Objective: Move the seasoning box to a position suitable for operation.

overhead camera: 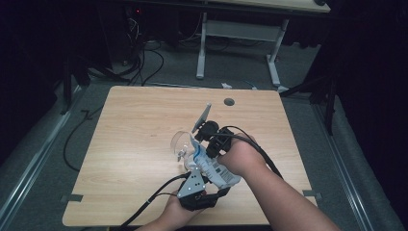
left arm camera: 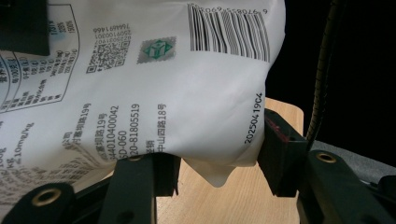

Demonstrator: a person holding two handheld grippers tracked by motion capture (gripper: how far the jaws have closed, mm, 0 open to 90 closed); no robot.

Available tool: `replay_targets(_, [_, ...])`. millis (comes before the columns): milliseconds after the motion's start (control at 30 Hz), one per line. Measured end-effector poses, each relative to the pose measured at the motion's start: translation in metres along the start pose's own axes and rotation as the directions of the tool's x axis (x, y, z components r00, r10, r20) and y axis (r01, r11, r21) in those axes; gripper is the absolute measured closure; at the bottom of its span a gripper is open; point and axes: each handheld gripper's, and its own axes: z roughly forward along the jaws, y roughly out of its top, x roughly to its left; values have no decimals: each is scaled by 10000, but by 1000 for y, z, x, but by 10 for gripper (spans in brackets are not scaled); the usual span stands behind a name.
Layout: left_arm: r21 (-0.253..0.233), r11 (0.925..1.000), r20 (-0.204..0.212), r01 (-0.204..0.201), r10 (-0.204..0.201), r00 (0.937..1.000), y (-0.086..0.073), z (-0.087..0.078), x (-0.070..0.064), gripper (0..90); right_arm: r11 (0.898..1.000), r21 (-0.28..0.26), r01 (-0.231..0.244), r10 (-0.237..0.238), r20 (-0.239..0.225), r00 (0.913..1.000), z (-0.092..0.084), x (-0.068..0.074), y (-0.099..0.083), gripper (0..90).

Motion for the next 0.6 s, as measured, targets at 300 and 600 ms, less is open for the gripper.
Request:
replay_targets(300, [-52,10000,0,-15,15,10000,0,-1,0,529,10000,14,19,-19,33,10000,0,2,2,900])
replay_targets(600, [-96,10000,-26,0,0,10000,1,-1,0,529,10000,39,91,-91,89,9999,-1,3,4,900])
